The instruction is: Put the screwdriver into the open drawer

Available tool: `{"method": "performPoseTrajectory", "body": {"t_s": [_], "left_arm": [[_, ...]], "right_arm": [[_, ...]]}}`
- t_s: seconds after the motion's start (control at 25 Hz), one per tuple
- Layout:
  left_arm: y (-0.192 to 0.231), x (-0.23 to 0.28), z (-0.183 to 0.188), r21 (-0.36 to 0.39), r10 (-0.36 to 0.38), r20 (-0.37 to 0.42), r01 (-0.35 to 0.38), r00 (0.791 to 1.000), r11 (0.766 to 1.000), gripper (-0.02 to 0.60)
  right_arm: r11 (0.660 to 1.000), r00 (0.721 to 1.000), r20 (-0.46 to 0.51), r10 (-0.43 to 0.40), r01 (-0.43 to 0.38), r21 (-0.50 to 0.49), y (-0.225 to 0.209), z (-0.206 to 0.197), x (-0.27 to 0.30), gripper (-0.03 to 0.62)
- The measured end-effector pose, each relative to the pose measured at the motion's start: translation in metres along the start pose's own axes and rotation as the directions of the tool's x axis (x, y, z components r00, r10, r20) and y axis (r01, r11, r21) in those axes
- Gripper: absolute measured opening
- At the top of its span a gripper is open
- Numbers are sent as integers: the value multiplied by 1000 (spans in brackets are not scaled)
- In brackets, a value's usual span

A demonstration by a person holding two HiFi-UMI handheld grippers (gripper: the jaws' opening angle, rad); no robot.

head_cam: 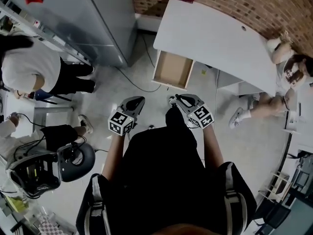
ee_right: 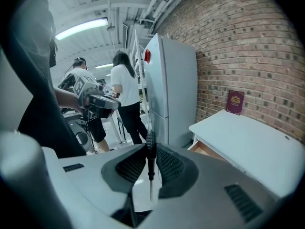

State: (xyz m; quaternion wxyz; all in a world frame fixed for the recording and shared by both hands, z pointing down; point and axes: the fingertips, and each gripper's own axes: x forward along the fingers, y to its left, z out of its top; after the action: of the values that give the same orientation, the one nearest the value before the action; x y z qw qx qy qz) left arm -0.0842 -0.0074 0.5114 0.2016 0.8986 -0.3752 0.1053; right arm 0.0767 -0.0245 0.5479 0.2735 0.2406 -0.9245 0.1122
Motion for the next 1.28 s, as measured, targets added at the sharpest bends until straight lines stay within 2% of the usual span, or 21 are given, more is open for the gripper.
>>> {"method": "performPoseTrajectory", "body": {"t_s": [0.4,0.88,1.28], "left_arm": [[7,37,-4,-51,19,-46,-21,999,998,20],[26,75,0,-107,57,-84,-66,995,992,20],[36,92,-9,-165,76,-116,-95,990,982,20]], "right_arm": [[999,998,-42,36,-35,22,-52,-17,14,123],[994,988,-111,108,-109,-6,-109,-30,51,123],[986,959,-235,160,-166,-8,-128,-66,87,123]]}}
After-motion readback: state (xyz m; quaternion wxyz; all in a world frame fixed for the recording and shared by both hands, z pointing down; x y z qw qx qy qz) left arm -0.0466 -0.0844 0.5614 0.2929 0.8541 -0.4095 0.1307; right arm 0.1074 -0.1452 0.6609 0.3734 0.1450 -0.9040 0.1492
